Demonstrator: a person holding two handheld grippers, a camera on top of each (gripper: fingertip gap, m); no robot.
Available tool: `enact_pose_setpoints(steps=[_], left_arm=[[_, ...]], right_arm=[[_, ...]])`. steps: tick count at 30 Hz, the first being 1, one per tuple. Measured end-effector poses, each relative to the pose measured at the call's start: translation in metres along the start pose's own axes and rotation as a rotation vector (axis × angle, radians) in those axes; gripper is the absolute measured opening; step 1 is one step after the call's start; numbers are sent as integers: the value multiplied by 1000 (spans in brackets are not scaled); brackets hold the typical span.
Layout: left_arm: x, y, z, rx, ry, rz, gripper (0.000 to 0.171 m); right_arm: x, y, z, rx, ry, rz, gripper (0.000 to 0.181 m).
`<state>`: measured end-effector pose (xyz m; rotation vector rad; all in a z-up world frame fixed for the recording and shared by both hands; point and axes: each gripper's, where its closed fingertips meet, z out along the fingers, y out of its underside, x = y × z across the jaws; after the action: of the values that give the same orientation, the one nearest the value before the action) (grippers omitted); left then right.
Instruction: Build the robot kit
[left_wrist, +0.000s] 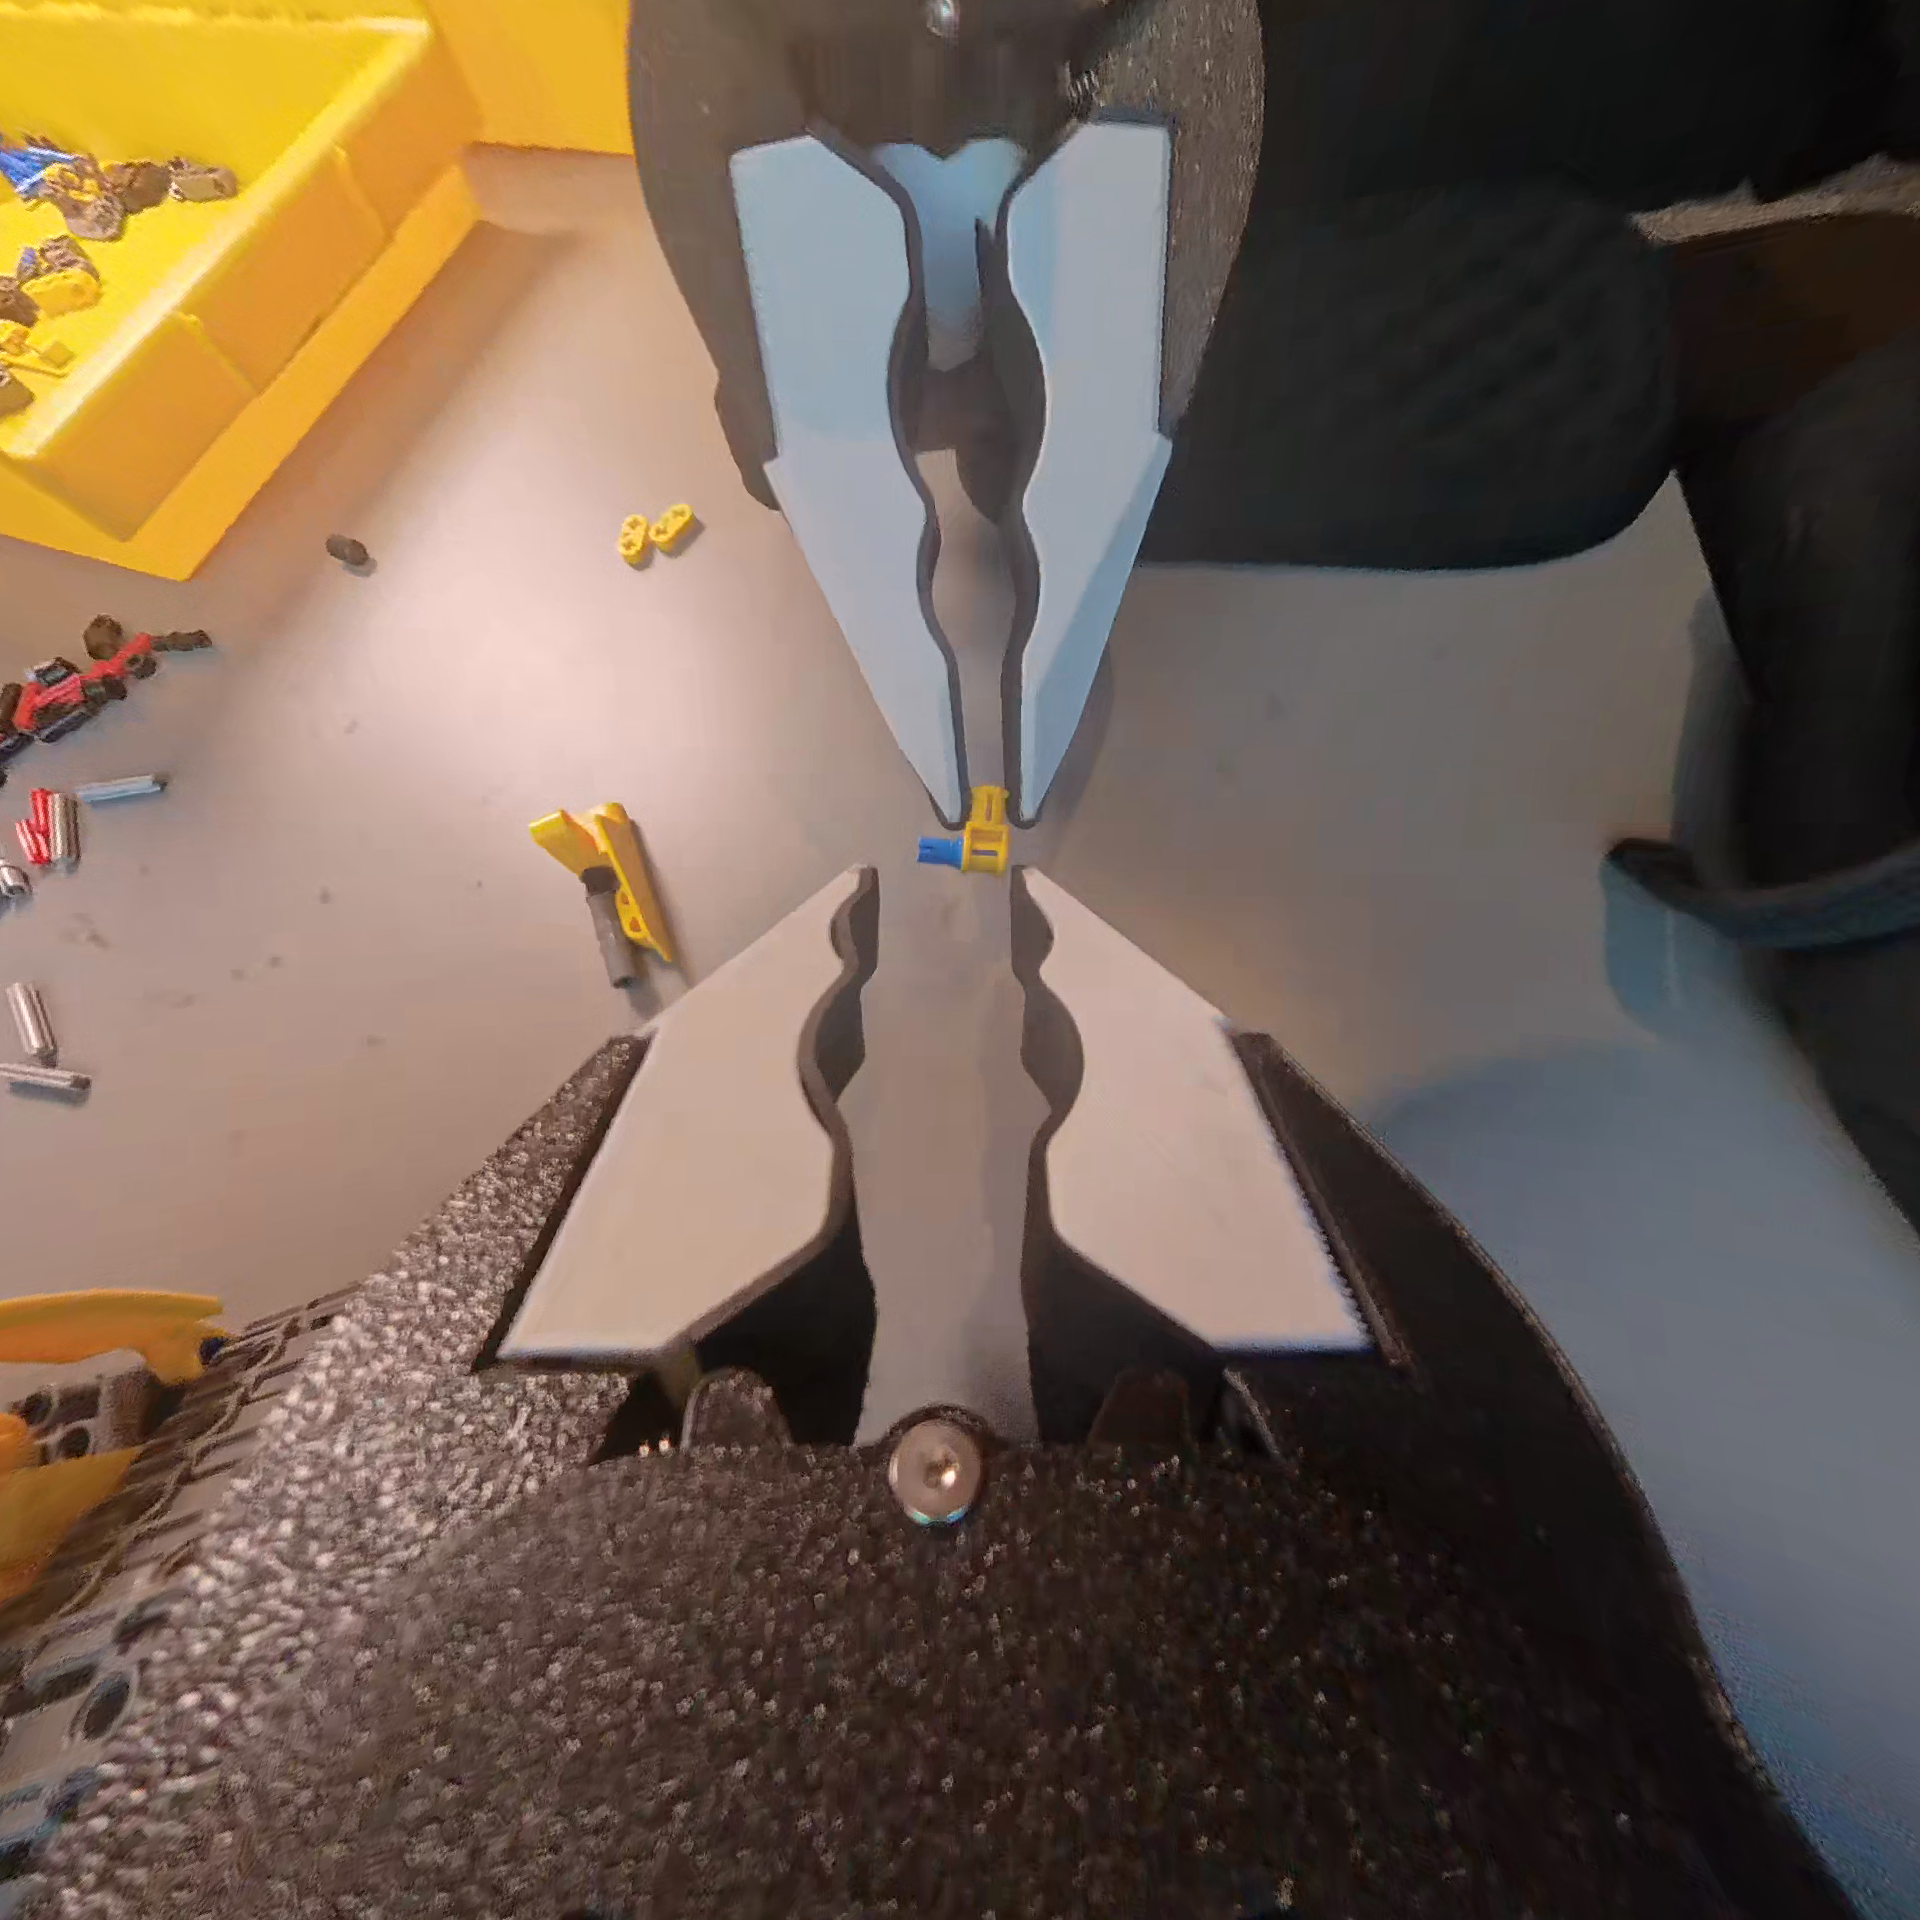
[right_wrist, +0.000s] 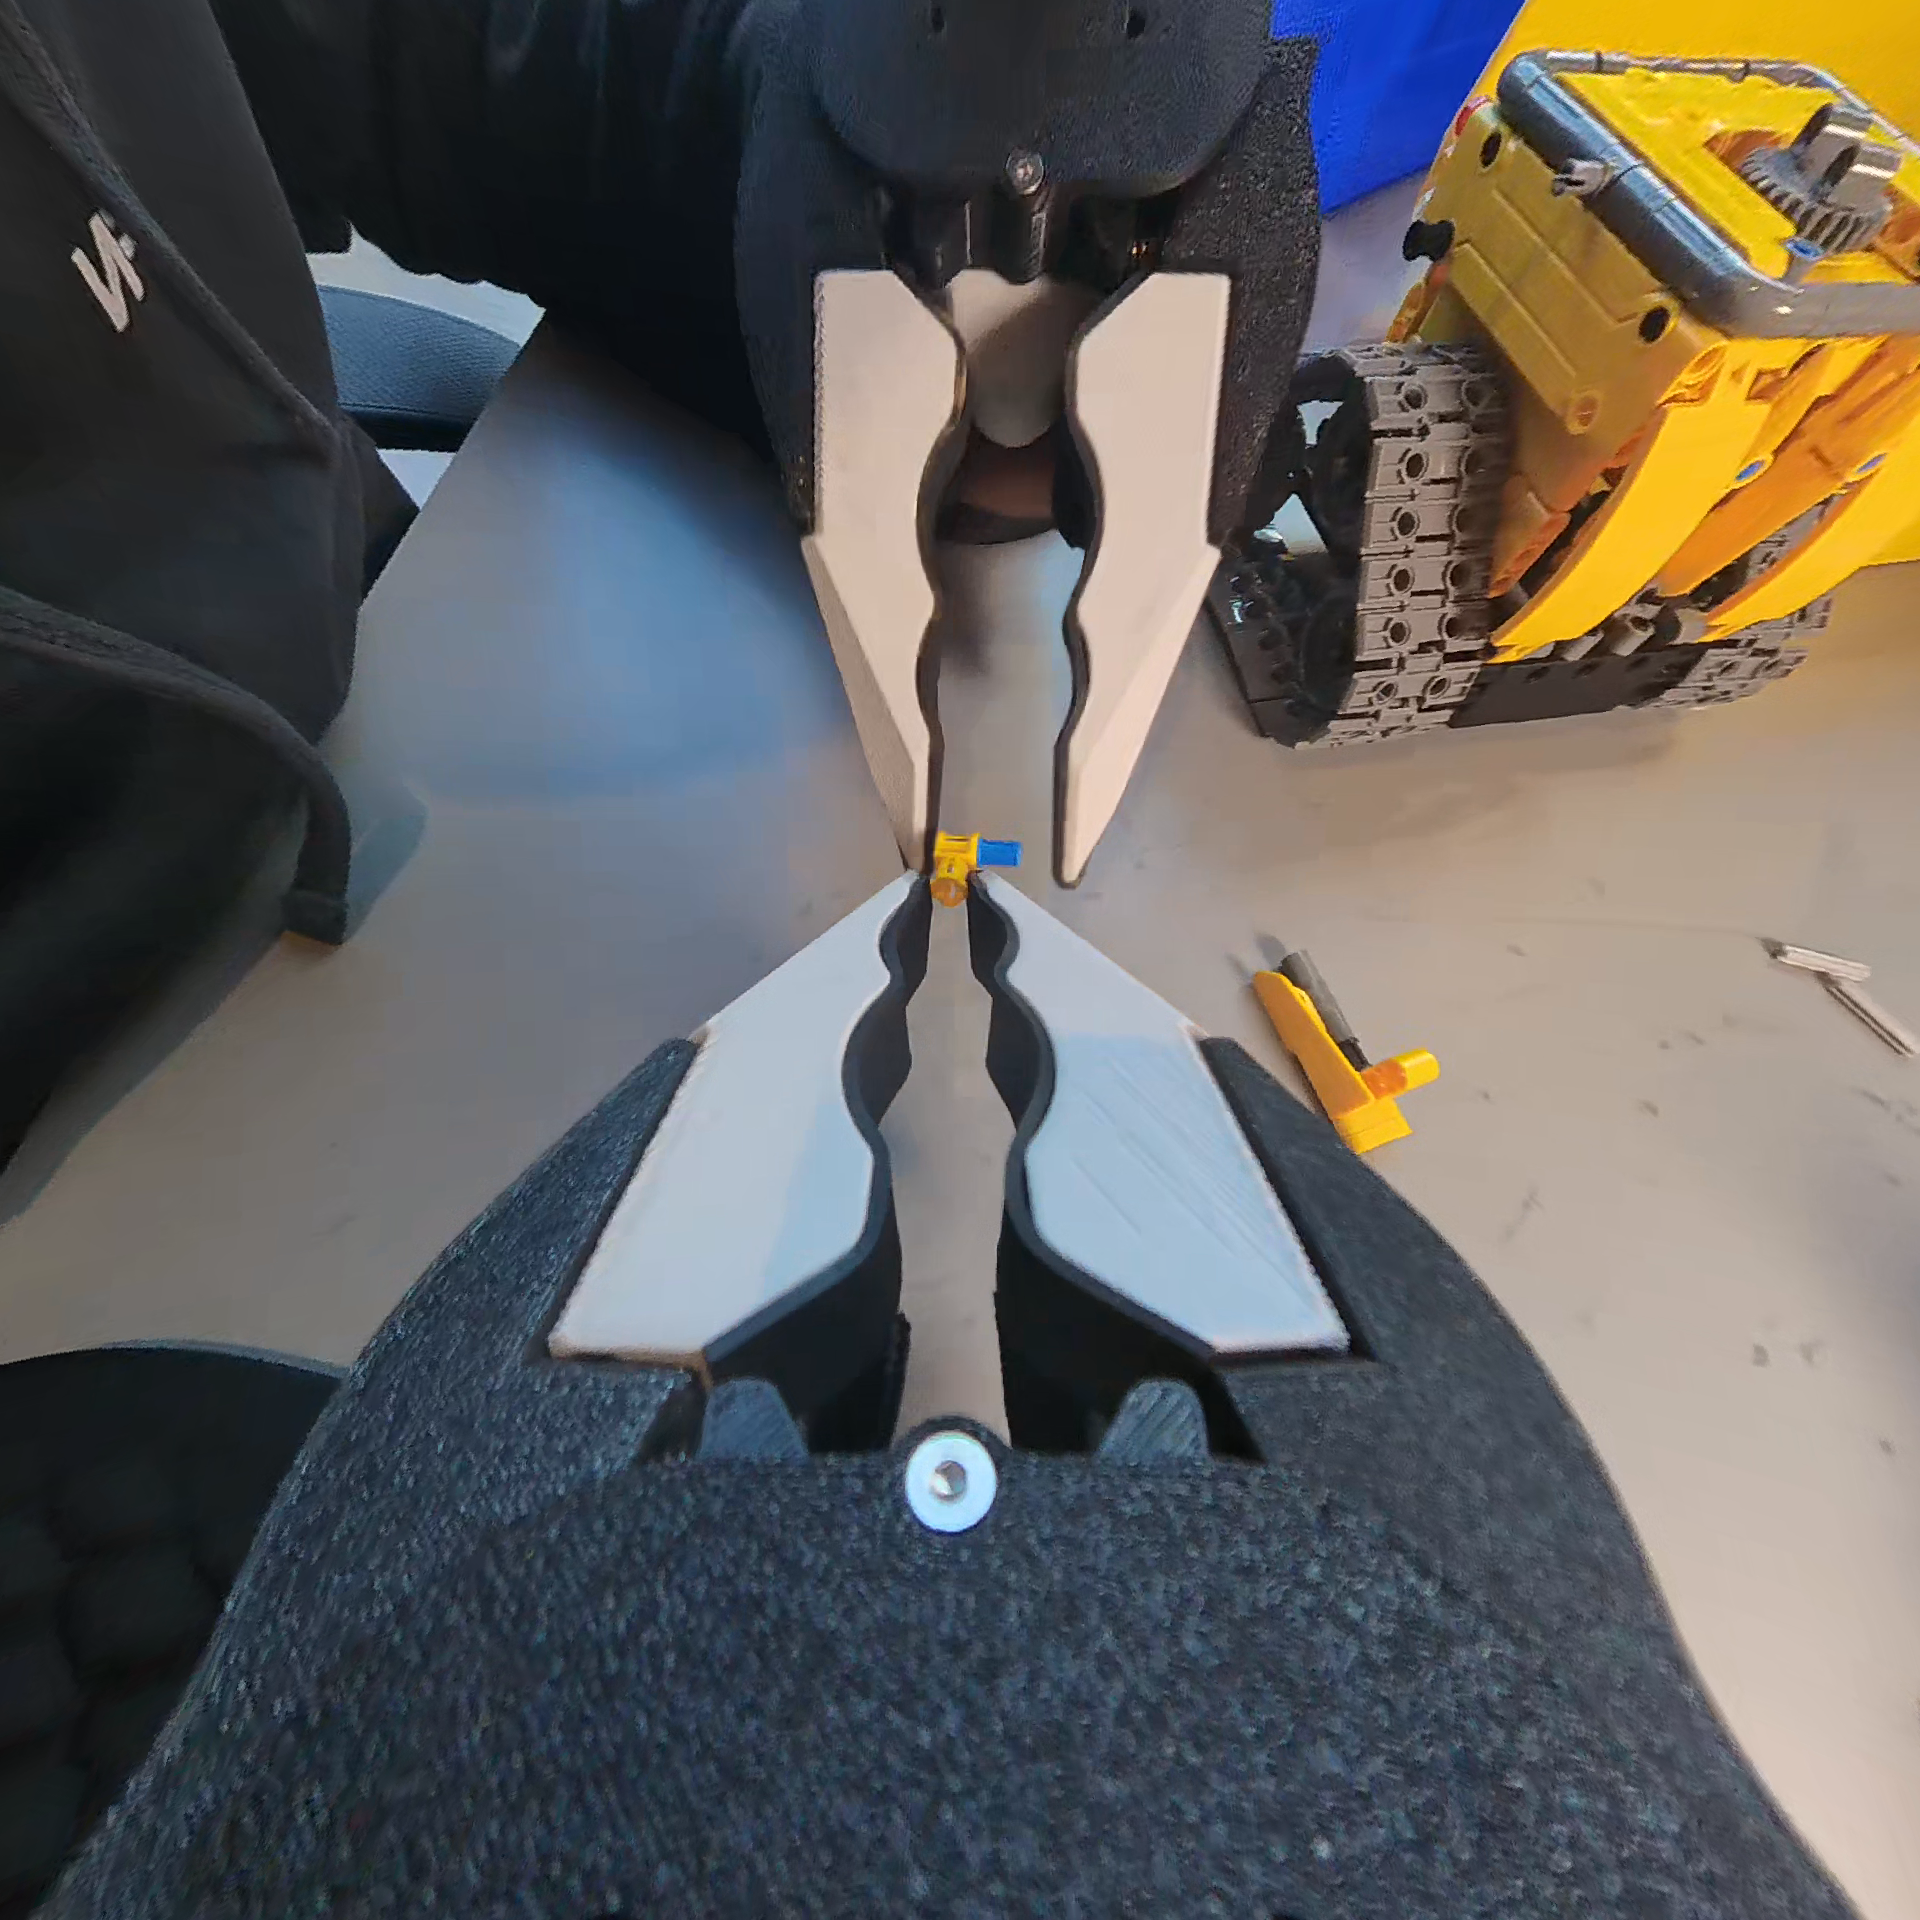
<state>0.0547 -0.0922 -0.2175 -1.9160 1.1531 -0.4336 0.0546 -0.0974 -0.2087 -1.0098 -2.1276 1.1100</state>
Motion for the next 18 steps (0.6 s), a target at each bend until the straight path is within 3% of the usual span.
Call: enact_pose_setpoints(steps=[3, 8, 12, 18], left_arm=[[5, 5, 5, -40, 4, 51, 14], [4, 5, 6, -41, -11, 69, 21], [6, 6, 6, -49, -1, 77, 15], [2, 21, 12, -160, 6, 33, 15]], right_arm=[[-3, 3, 3, -22, -18, -5, 7], [-4, 5, 4, -35, -25, -7, 7], [-4, 9, 7, -61, -28, -9, 7], [5, 25, -2, -161, 12, -15, 11]])
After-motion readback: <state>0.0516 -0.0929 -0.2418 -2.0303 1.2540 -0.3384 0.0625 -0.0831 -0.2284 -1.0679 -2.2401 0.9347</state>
